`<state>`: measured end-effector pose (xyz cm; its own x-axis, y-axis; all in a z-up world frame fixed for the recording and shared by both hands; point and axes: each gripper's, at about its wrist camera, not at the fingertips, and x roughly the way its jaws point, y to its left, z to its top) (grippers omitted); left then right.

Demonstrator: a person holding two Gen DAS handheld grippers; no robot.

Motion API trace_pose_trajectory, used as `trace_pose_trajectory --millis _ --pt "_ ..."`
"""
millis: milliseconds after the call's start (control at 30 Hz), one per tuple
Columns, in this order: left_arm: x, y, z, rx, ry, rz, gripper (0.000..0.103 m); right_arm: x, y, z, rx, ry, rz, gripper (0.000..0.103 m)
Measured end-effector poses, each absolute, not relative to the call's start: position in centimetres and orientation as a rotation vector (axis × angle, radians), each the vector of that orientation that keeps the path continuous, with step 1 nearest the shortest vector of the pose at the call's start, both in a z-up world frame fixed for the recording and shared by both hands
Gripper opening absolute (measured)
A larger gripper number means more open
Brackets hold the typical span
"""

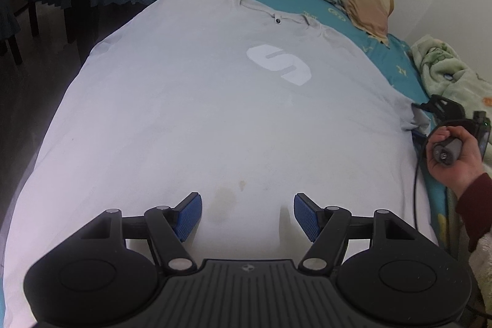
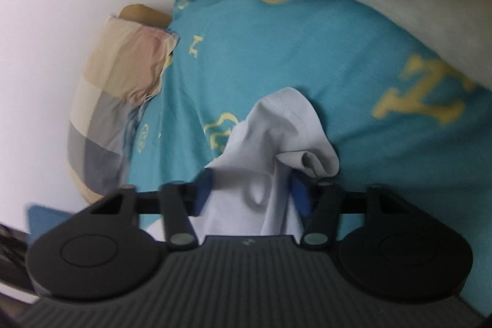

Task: Fold clothes

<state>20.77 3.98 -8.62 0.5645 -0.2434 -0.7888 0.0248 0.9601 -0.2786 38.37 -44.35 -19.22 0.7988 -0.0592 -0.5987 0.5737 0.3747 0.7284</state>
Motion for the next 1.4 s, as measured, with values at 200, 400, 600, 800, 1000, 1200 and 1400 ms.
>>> trace_pose_trajectory --millis 200,400,600,800,1000,1200,1400 --pt "20.0 4.5 -7.1 -0.275 0.889 -0.181 0.068 39.1 -41.1 -14.0 0.781 0.501 -0.43 0.007" --pt "19.0 6.7 -5.1 -0.34 0.787 -0.153 0.068 39.9 -32.7 -6.5 0.331 0.45 -0.322 0.007" --pt "18.2 10.4 -3.6 -0.437 0.702 -0.085 0.068 39.4 -19.9 -4.4 0.008 0.423 -0.126 0.007" --pt "17.8 13.3 -3.4 -0.491 0.662 -0.04 0.068 39.3 -13.7 -7.9 -0.08 0.51 0.005 0.008" --pt "18.4 14.3 -4.8 -0.523 0.699 -0.027 0.067 39.0 -11.2 -10.8 -0.058 0.61 0.09 0.011" --pt "18.7 13.6 -4.5 -0.508 0.686 -0.053 0.067 37.0 -11.2 -9.9 0.05 0.644 0.219 0.073" --pt "17.7 12.5 -3.7 -0.462 0.669 -0.066 0.067 27.8 -14.5 -3.1 0.178 0.589 0.296 0.075"
